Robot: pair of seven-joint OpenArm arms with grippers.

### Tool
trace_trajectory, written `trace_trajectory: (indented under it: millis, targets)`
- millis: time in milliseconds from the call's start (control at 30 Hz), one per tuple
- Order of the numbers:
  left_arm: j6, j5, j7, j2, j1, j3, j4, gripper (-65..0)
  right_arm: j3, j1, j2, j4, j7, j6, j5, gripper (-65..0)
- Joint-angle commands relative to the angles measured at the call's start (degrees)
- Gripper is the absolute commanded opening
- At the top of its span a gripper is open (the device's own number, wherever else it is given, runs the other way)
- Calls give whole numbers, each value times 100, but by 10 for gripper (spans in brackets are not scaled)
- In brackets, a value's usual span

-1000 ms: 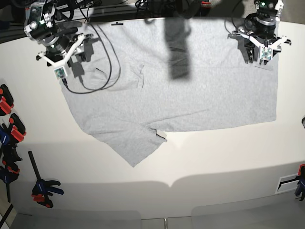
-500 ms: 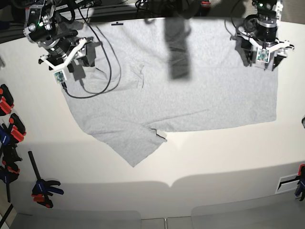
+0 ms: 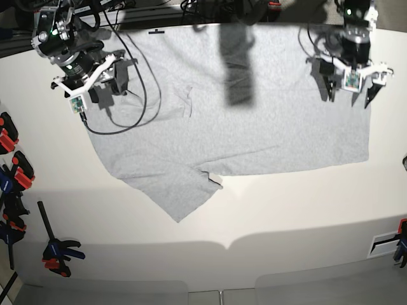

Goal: Fold the T-shirt properly
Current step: 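Move the left gripper down to the shirt's side edge near the sleeve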

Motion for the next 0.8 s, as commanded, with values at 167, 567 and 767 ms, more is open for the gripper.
trace_trajectory:
  millis: [167,567,767]
  targets:
    - [48,24,37,-63,-463,-33,87,-203,28,17,63,105,127,-17,46,-321]
    - [44,26,391,-74,-1744,-33,57,-203,28,354,63,105,868,-15,68,-321]
    - [35,22,922,-450,-2636,-33,-463,-203,24,876,63,105,533,-11,297,-321]
